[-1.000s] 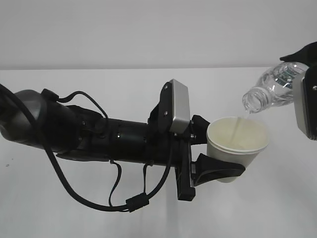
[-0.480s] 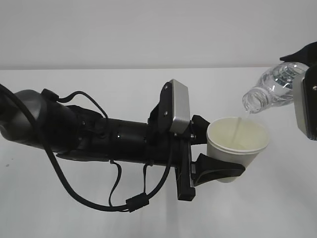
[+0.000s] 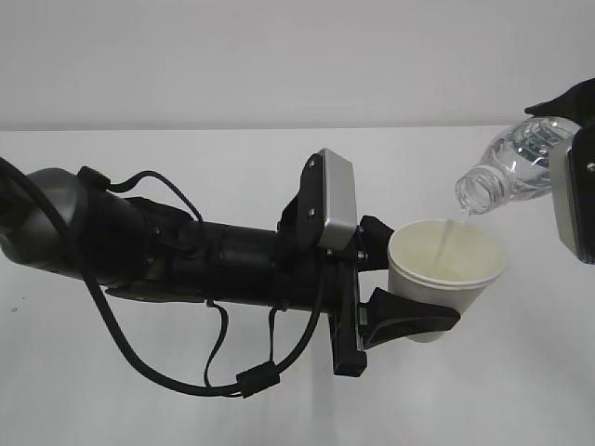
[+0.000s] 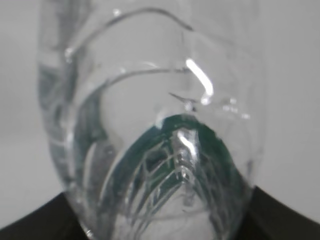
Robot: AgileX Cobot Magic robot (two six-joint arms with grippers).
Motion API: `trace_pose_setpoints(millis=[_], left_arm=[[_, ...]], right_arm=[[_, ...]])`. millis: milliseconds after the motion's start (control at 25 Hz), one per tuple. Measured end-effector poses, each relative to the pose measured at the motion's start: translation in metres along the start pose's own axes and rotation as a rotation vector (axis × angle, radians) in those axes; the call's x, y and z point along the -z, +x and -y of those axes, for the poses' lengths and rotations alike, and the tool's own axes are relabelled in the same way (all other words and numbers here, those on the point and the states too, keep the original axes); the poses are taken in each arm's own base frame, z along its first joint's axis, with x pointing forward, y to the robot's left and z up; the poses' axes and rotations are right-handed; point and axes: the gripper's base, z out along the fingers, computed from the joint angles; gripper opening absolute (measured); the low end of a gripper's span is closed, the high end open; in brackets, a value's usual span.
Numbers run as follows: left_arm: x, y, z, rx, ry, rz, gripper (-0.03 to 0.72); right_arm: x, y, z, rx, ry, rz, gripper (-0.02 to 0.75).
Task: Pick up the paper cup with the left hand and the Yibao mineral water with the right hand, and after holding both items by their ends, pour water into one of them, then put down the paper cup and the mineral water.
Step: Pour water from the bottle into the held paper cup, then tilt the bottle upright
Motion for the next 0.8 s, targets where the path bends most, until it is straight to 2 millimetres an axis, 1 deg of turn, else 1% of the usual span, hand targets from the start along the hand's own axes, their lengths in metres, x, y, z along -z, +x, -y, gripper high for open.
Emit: trace_pose_setpoints(millis=[800], left_arm=[[0.0000,0.0001,-0.0001,0.002,-0.001,-0.001,0.418]], right_arm=[[0.0005,0.0000,0.0003,0.011,0.002,0.000,0.434]])
